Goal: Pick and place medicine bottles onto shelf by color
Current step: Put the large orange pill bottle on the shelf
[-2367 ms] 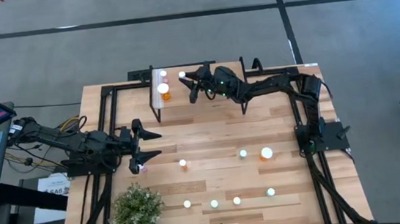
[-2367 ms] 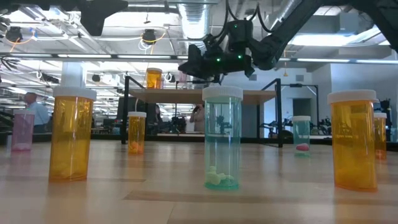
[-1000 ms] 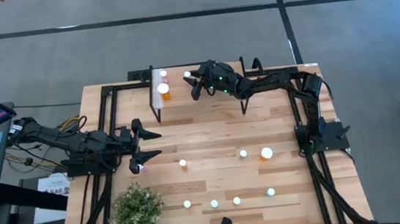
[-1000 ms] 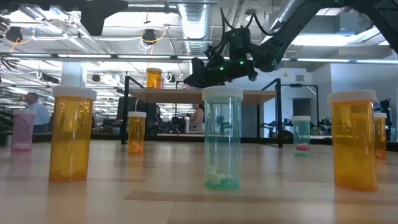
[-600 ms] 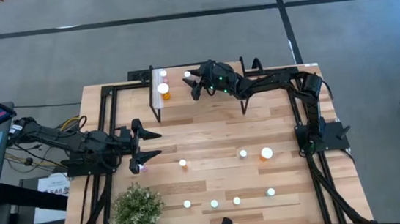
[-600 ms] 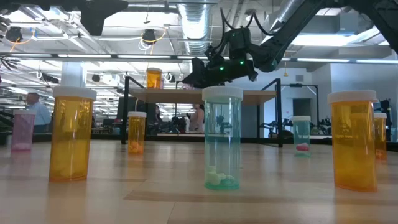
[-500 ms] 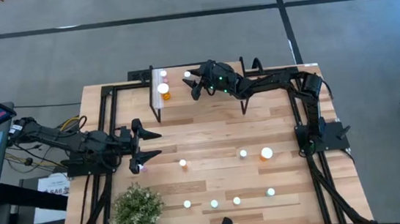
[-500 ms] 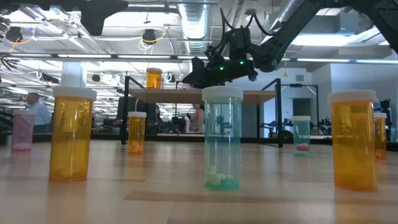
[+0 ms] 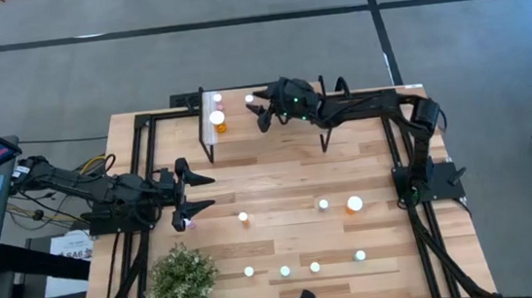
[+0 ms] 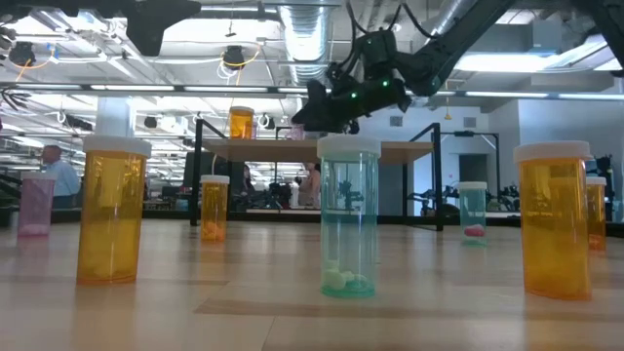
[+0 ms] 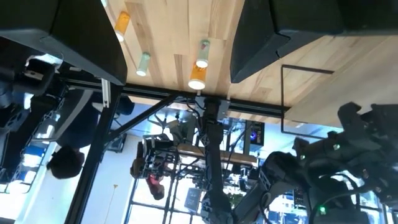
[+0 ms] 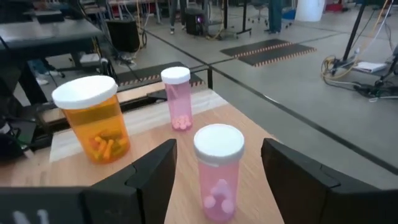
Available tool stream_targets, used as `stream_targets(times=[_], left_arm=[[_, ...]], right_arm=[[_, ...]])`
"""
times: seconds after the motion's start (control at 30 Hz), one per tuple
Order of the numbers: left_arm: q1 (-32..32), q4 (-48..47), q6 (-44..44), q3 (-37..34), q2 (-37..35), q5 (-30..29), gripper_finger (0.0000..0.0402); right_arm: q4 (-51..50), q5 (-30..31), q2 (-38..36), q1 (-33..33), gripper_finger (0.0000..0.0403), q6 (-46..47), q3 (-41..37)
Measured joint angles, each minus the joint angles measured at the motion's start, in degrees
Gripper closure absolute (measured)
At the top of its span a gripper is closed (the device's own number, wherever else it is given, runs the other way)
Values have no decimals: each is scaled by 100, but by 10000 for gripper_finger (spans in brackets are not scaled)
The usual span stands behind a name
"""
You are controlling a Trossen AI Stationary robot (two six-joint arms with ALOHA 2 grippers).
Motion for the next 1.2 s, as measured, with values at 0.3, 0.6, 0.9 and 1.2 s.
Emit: stream_targets(times=[0.3, 0.6, 0.9, 1.2], left_arm=[[2, -28, -2, 1, -2, 0, 129], [2, -42, -20, -1, -1, 0, 129], [2, -143, -181, -1, 0, 39, 129], [2, -162, -184, -1, 0, 137, 129]], right_arm=[[-873, 11, -491, 0, 142, -63, 0], [-2082, 16, -1341, 315, 142, -428, 0], [-2679, 29, -1985, 1141, 142, -599, -202], [-2779, 367, -2494, 2341, 142, -470, -778]])
